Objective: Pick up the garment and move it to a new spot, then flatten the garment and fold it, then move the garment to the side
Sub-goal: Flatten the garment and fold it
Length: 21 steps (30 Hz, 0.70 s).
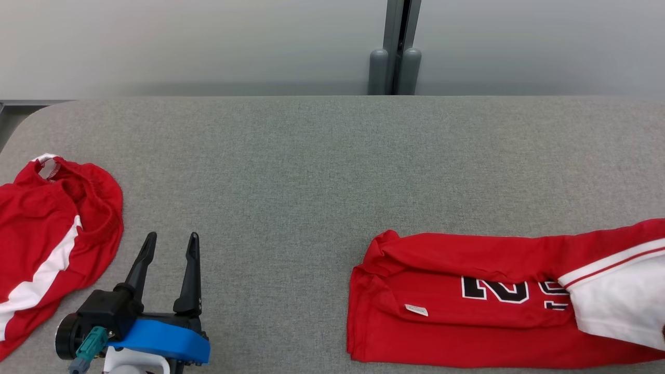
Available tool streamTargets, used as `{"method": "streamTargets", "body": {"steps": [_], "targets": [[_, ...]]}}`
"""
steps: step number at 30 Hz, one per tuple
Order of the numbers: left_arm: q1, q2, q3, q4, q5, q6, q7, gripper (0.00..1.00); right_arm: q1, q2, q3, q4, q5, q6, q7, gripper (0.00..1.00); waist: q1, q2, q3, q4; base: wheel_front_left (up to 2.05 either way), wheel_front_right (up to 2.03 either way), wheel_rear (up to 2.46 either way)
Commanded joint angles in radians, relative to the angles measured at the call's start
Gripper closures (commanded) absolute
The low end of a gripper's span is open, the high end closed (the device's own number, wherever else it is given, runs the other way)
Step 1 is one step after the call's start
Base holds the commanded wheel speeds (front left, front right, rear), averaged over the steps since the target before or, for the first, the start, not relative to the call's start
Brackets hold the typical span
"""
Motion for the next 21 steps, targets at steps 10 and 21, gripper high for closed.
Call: {"method": "streamTargets", "body": {"steps": [10,21], "targets": [[-0.009,0.007,0.001,-0.029,0.004,0.013,0.000,0.00,0.096,0.004,0.426,-0.038,0.218,0.000,0.003,1.00,-0.0001,0.0000,-0.018,0.021,0.00,0.00,0.00],[-0.008,0.010,-0.006,-0.036,-0.001,0.021,0.005,0.00,-0.017,0.003,0.790,0.141,0.342,0.000,-0.123,1.00,-0.0001,0.0000,-0.016,0.034,0.00,0.00,0.00]]}}
